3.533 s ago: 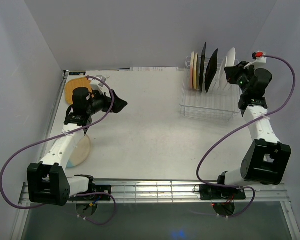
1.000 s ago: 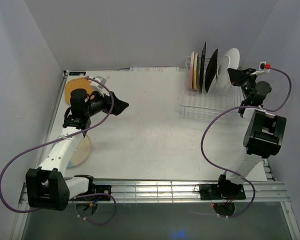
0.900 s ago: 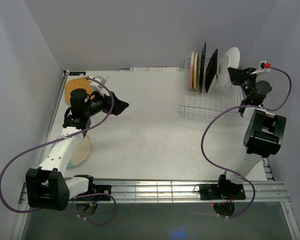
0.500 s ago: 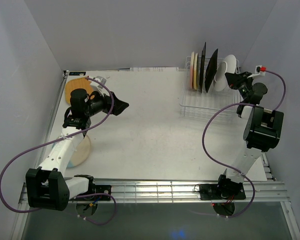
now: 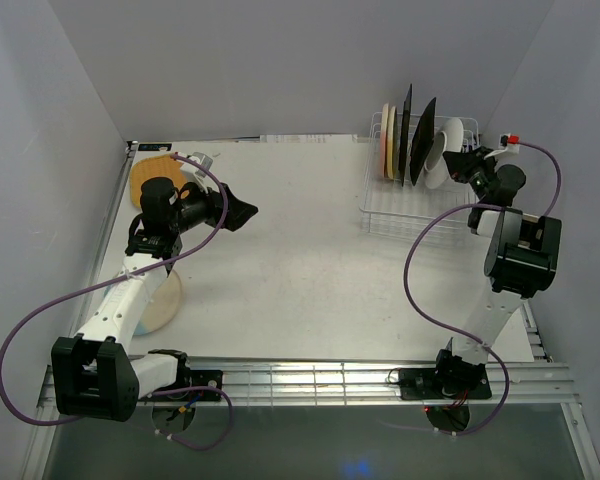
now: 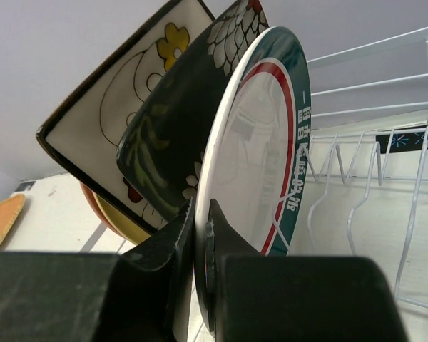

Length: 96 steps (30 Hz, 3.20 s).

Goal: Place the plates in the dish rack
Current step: Pick up the plate from the dish rack, then pick up the plate from the corner of the board.

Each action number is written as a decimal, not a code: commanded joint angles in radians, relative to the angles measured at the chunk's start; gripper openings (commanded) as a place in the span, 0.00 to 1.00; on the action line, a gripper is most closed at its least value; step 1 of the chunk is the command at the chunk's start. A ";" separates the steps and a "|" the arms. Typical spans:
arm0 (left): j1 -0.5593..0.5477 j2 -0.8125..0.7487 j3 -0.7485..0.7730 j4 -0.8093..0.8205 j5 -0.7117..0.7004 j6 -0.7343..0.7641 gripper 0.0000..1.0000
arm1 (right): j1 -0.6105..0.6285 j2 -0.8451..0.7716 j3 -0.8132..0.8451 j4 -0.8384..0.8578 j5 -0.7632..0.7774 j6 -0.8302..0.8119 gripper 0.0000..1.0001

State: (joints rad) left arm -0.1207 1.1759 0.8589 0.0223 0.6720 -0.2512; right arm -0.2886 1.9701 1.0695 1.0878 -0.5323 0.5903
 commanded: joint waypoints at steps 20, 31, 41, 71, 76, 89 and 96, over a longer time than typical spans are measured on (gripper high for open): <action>0.003 -0.048 -0.003 0.004 0.023 0.015 0.98 | 0.158 -0.010 0.202 -0.359 0.221 -0.412 0.08; 0.003 -0.051 -0.001 0.002 0.032 0.016 0.98 | 0.210 0.000 0.242 -0.445 0.295 -0.543 0.16; 0.003 -0.048 0.005 -0.002 0.038 0.017 0.98 | 0.210 -0.045 0.219 -0.440 0.305 -0.547 0.51; 0.003 -0.070 0.032 -0.053 -0.064 0.035 0.98 | 0.203 -0.329 0.073 -0.529 0.443 -0.466 0.64; 0.003 -0.061 0.037 -0.055 -0.083 0.038 0.98 | 0.203 -0.399 -0.011 -0.543 0.492 -0.359 0.65; 0.003 -0.015 0.045 -0.053 -0.133 0.046 0.98 | 0.408 -0.773 -0.273 -0.530 0.610 -0.217 0.77; 0.003 -0.010 0.039 -0.041 -0.178 0.082 0.98 | 0.675 -0.873 -0.290 -0.664 0.755 -0.285 0.82</action>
State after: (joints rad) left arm -0.1207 1.1709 0.8654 -0.0299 0.5243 -0.2020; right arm 0.3283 1.1496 0.7944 0.4541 0.1387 0.3233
